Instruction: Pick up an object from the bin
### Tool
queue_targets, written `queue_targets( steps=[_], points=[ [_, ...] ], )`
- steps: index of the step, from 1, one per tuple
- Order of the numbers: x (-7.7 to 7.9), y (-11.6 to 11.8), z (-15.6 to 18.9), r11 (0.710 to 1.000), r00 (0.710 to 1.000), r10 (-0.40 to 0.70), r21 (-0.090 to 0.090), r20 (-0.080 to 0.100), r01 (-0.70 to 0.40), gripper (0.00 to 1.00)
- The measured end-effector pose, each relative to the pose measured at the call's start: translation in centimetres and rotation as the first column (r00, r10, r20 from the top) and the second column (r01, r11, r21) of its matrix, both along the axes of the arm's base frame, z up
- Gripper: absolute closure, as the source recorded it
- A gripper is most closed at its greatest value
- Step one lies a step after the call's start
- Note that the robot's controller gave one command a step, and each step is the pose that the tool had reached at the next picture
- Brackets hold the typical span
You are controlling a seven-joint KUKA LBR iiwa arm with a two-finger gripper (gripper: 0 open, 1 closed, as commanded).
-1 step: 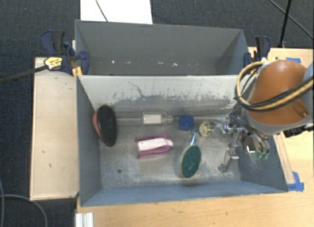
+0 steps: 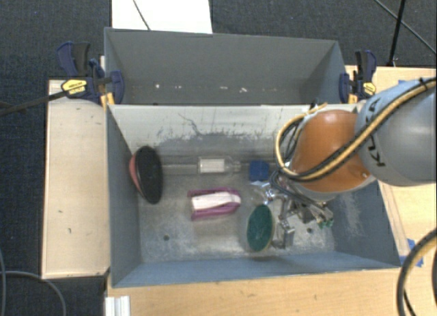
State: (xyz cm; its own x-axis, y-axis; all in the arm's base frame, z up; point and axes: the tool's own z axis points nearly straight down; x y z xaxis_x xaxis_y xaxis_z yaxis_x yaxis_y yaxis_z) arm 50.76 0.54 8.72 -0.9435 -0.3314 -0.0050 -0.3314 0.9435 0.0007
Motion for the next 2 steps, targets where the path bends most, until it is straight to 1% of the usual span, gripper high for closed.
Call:
queue_targets(
  steps=[1,2],
  points=[
    [-2.0,0.4,-1.5,0.999,0.999,0.044,0.0,0.01,-0.044,0.0],
    [-2.3,4.2,-1.6,0.899,0.899,0.438,-0.005,0.009,-0.438,0.0]
  ],
)
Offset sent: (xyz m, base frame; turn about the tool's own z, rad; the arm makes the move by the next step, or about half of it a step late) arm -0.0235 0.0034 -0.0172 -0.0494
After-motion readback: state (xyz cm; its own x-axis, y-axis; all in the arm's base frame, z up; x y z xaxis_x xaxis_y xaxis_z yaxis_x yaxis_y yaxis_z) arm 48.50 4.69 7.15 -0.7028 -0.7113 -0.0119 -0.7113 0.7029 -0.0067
